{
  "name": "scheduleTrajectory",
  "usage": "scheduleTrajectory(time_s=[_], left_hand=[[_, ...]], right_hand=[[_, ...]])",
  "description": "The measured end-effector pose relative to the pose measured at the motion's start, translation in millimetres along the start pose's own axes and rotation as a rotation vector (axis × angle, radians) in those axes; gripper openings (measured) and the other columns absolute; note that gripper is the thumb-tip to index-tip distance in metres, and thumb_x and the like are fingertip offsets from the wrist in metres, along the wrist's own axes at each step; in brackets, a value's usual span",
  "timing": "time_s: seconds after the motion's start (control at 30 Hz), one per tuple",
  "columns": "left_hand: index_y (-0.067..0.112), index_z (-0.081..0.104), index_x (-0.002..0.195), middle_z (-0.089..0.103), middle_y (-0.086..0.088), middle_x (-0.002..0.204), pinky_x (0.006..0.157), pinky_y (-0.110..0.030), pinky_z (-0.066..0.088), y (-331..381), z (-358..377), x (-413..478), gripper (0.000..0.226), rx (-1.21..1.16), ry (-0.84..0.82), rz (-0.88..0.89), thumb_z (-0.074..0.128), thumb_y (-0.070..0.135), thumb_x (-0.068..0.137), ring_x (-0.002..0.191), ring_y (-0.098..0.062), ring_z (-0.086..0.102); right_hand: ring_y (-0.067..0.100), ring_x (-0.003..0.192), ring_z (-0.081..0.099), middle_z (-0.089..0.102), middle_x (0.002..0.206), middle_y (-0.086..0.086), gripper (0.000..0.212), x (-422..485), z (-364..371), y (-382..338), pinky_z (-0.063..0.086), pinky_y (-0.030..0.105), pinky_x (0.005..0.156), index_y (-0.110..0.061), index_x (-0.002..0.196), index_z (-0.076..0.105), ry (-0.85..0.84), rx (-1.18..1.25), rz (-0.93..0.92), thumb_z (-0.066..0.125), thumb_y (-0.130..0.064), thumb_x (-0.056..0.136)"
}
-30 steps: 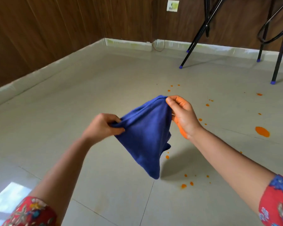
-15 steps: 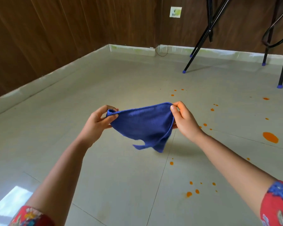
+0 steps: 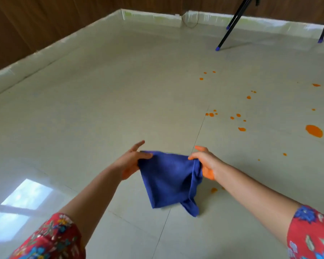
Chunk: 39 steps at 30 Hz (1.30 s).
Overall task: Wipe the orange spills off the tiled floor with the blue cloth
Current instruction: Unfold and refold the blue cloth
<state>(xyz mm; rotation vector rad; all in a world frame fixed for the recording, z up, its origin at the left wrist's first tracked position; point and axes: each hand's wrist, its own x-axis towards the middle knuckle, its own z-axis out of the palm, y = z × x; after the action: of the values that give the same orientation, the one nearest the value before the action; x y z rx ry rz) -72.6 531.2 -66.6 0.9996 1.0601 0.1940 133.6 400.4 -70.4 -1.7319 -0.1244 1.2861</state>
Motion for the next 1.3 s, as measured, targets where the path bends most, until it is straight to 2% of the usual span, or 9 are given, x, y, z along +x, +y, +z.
scheduleTrajectory(time_s=[0.2, 0.4, 0.57, 0.63, 0.77, 0.87, 0.93, 1.13, 1.3], left_hand=[[0.026, 0.055, 0.125, 0.061, -0.013, 0.104, 0.083, -0.029, 0.055, -23.0, -0.2, -6.9, 0.049, 0.395, 0.022, 0.041, 0.047, -0.008, 0.090, 0.092, -0.022, 0.061], [0.019, 0.068, 0.102, 0.068, -0.002, 0.106, 0.088, -0.022, 0.045, 8.8, 10.7, -20.4, 0.037, 0.275, 0.081, 0.376, 0.045, -0.001, 0.082, 0.103, -0.017, 0.060], [0.026, 0.055, 0.131, 0.058, 0.004, 0.117, 0.085, -0.022, 0.041, 41.0, 13.4, -26.5, 0.067, 0.928, 0.183, 0.568, 0.064, 0.006, 0.068, 0.105, -0.014, 0.055], [0.028, 0.062, 0.124, 0.061, 0.001, 0.108, 0.080, -0.026, 0.044, 48.0, 14.3, -24.4, 0.060, 1.153, 0.256, 0.623, 0.056, -0.001, 0.071, 0.099, -0.020, 0.057], [0.016, 0.070, 0.092, 0.058, -0.005, 0.089, 0.066, -0.029, 0.037, 56.6, 11.0, -22.9, 0.020, 1.330, 0.319, 0.544, 0.057, 0.006, 0.081, 0.088, -0.030, 0.059], [0.013, 0.073, 0.091, 0.052, -0.005, 0.106, 0.076, -0.024, 0.035, 60.7, -4.5, -25.6, 0.012, 1.209, 0.419, 0.726, 0.064, 0.009, 0.084, 0.094, -0.022, 0.054], [0.012, 0.074, 0.090, 0.054, 0.003, 0.119, 0.086, -0.025, 0.039, 62.9, -17.5, -30.5, 0.012, 1.175, 0.267, 0.795, 0.068, 0.014, 0.080, 0.102, -0.016, 0.055], [0.021, 0.070, 0.079, 0.066, 0.001, 0.076, 0.069, -0.028, 0.046, 15.2, -29.1, -34.9, 0.007, 1.270, -0.147, 0.265, 0.068, 0.015, 0.082, 0.068, -0.009, 0.055], [0.014, 0.064, 0.082, 0.066, -0.005, 0.080, 0.077, -0.030, 0.058, -40.3, -38.1, -14.2, 0.011, 0.955, -0.205, -0.049, 0.060, 0.004, 0.087, 0.075, -0.016, 0.065]], right_hand=[[0.017, 0.064, 0.049, 0.049, 0.080, 0.004, 0.054, -3.4, -16.1, 10.8, 0.048, 0.030, 0.061, -0.020, 0.134, 0.046, -0.006, -0.383, -0.025, 0.030, 0.005, 0.089], [0.021, 0.078, 0.061, 0.064, 0.096, 0.011, 0.050, -10.5, -28.3, -11.3, 0.055, 0.032, 0.066, -0.013, 0.111, 0.064, -0.250, 0.085, -0.100, 0.025, 0.008, 0.086], [0.013, 0.098, 0.063, 0.068, 0.108, 0.002, 0.037, -22.4, -29.8, -35.0, 0.047, 0.025, 0.095, -0.014, 0.120, 0.065, -0.281, -0.360, -0.298, 0.065, -0.001, 0.085], [0.008, 0.097, 0.064, 0.069, 0.106, -0.008, 0.044, -25.4, -23.4, -34.4, 0.048, 0.018, 0.085, -0.021, 0.114, 0.068, -0.213, -0.732, -0.417, 0.077, -0.006, 0.074], [0.021, 0.092, 0.063, 0.067, 0.094, -0.003, 0.036, -18.0, -8.7, -30.5, 0.043, 0.025, 0.071, -0.027, 0.098, 0.074, 0.130, -1.007, -0.704, 0.055, -0.002, 0.079], [0.024, 0.088, 0.056, 0.054, 0.092, 0.002, 0.033, -10.6, -17.8, -38.3, 0.043, 0.030, 0.071, -0.029, 0.102, 0.074, 0.315, -0.978, -0.980, 0.061, -0.006, 0.083], [0.024, 0.089, 0.053, 0.053, 0.094, 0.002, 0.030, -12.7, -27.6, -37.4, 0.043, 0.030, 0.066, -0.032, 0.103, 0.074, 0.377, -1.032, -1.109, 0.069, -0.011, 0.082], [0.008, 0.080, 0.042, 0.041, 0.083, -0.010, 0.045, -14.0, -51.2, 16.4, 0.037, 0.027, 0.072, -0.042, 0.128, 0.059, -0.189, -1.299, -0.914, 0.060, -0.016, 0.091], [0.014, 0.095, 0.057, 0.059, 0.098, -0.004, 0.008, 9.4, -49.4, 60.2, 0.046, 0.036, 0.088, -0.021, 0.091, 0.071, -0.341, -1.161, -0.551, 0.070, -0.028, 0.086]])
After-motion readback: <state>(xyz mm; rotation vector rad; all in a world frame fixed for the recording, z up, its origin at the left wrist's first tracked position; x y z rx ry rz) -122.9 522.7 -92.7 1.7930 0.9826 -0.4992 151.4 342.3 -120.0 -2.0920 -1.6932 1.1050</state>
